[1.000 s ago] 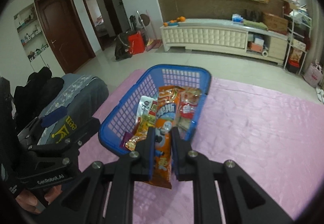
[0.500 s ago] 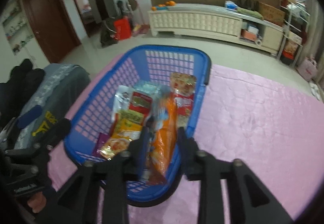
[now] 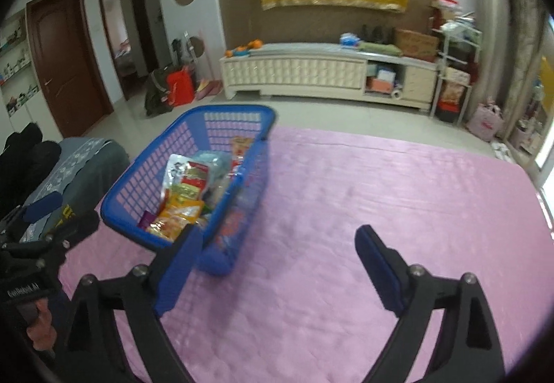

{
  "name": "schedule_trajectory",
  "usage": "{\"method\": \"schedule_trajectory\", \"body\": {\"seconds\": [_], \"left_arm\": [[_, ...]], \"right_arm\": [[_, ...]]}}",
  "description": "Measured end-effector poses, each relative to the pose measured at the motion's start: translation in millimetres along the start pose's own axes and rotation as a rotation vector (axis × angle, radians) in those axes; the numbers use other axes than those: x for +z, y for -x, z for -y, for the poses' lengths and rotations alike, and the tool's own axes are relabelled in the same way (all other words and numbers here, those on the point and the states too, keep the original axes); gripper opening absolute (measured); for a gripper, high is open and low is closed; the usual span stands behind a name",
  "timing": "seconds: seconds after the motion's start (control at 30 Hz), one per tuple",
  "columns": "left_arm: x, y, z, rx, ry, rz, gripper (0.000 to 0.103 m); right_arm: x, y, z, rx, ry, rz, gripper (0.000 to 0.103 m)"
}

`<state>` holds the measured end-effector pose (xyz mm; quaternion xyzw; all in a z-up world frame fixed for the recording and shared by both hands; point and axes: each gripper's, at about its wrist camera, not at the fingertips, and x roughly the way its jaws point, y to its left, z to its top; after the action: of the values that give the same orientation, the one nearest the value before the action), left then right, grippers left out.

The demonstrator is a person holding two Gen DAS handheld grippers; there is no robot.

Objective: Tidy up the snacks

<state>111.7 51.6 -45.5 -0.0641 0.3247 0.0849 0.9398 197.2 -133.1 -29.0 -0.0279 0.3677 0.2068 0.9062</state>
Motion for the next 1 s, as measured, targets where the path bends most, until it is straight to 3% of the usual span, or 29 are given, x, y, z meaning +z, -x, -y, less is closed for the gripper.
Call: {"method": "schedule_trajectory", "body": {"seconds": [0.07,0.2,0.4,0.73,1.0], "left_arm": [[-2,10,10,-0.018,-0.005,0.016,0.103],[-4,36,32,-0.034,-0.041,0.084,0.103],[-15,66,53,-0.066,-0.062,0.116,0.103],[-32,91,69,-0.144,-0.056,0.105,0.103],[-39,101,75,-0.140,-0.074,0.113,0.103]], "right_arm": [[-6,20,7,-0.016,-0.012,0.031,0.102],[-12,50,14,-0.060,-0.023,0.069,0.103],[-26,84,17,-0.091,-0.034,0.105,0.103],[-50,112,17,-0.111,-0.037,0.136,0.103],[-60,122,19,-0.106,-0.053,0.138,0.103]]}}
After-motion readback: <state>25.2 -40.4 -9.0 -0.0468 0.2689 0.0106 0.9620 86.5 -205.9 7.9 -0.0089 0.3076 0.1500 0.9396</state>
